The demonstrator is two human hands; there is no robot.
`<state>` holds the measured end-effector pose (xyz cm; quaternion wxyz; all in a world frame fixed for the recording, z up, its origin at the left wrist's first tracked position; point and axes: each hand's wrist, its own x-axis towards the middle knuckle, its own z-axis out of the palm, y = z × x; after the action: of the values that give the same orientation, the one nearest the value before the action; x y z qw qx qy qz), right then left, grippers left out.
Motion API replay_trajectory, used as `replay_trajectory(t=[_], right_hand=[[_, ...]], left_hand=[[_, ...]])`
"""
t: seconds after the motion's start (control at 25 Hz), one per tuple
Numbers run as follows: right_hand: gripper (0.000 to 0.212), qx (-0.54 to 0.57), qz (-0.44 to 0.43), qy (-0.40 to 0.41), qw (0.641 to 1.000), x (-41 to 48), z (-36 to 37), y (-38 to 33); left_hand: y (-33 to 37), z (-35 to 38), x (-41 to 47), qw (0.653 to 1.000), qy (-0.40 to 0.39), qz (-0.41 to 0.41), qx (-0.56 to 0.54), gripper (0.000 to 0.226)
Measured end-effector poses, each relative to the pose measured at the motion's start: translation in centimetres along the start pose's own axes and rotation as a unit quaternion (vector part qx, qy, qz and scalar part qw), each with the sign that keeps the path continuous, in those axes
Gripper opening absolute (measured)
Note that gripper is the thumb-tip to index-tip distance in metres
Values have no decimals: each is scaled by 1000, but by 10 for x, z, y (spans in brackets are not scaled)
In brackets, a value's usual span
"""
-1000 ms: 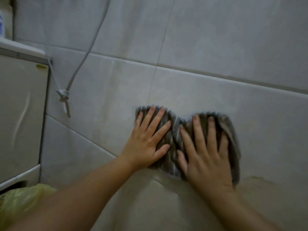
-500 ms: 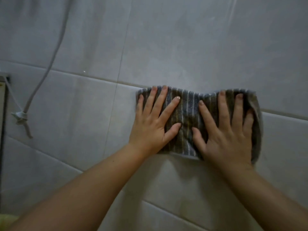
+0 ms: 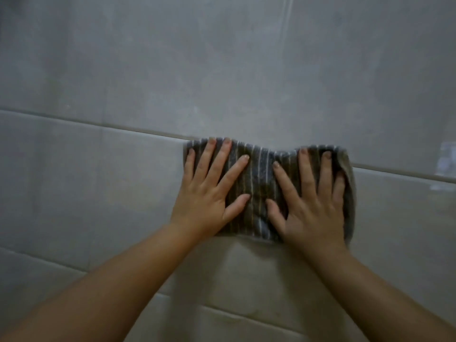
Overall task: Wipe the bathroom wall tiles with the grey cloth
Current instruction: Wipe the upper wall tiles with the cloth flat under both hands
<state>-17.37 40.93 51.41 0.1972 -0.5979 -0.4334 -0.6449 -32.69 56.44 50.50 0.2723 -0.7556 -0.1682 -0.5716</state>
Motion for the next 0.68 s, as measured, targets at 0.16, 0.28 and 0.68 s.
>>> replay_trajectory(t=[0.16, 0.28, 0.68], right_hand=[[68, -13, 35, -19, 999, -48, -10, 36], [70, -13, 31, -61, 998, -90, -13, 31], [66, -45, 90, -26, 995, -51, -30, 128]], left_hand=[[57, 10, -6, 999, 1, 30, -22, 68], [71, 15, -40, 997, -23, 68, -13, 67], [136, 12, 50, 998, 21, 44, -28, 64]])
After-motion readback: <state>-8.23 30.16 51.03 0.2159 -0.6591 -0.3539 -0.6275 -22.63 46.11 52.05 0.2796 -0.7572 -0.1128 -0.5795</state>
